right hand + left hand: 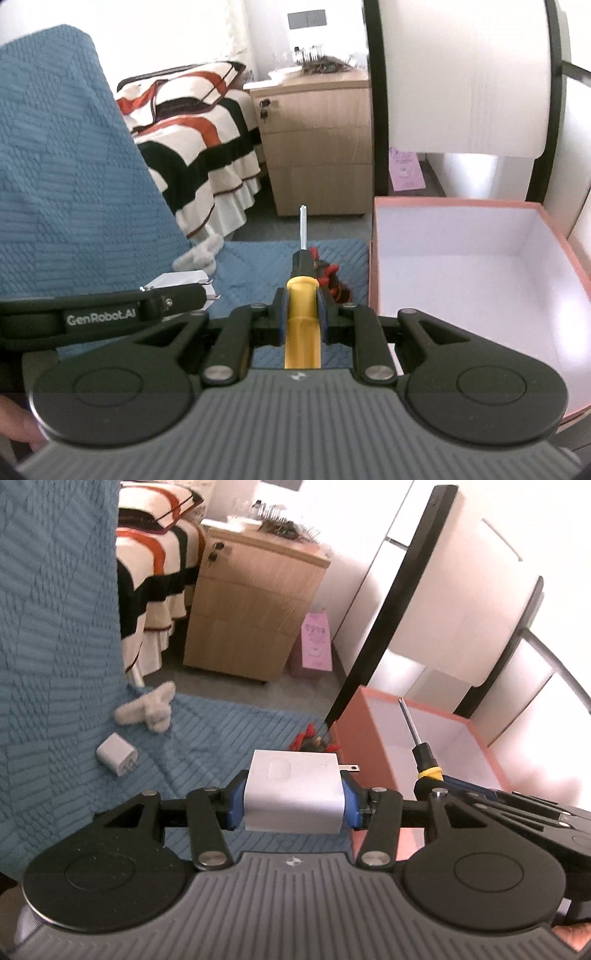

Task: Organize rigid objects
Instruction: 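Carry the screwdriver with the right tool while the left tool carries the charger over the pink box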

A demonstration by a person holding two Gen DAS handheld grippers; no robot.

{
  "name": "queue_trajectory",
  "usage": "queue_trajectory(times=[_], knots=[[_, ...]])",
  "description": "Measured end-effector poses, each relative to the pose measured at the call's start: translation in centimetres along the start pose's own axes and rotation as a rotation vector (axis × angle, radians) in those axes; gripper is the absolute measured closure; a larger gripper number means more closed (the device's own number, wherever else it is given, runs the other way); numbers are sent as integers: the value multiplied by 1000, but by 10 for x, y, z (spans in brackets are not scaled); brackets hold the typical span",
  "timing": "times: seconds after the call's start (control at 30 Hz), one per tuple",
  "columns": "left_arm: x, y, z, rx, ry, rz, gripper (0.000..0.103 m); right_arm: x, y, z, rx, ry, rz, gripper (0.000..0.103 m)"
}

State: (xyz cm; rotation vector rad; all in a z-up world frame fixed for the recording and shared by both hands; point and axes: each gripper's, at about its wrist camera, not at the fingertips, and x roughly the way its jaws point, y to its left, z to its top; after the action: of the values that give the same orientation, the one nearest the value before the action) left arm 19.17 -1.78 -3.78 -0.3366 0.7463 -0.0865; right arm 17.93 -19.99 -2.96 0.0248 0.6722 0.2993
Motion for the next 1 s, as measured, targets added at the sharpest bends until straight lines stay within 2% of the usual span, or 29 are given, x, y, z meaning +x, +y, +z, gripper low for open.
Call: queue_trajectory(times=[0.53, 0.8, 1.0], knots=[[-24, -64, 34, 6, -72, -80, 47, -36, -31, 31, 7, -90, -22, 83], [-7, -105, 37, 23, -60, -121, 47, -42, -63, 35, 24, -91, -74, 83], [20, -126, 32, 28, -25, -131, 47, -40, -96, 28, 58, -77, -110, 83]])
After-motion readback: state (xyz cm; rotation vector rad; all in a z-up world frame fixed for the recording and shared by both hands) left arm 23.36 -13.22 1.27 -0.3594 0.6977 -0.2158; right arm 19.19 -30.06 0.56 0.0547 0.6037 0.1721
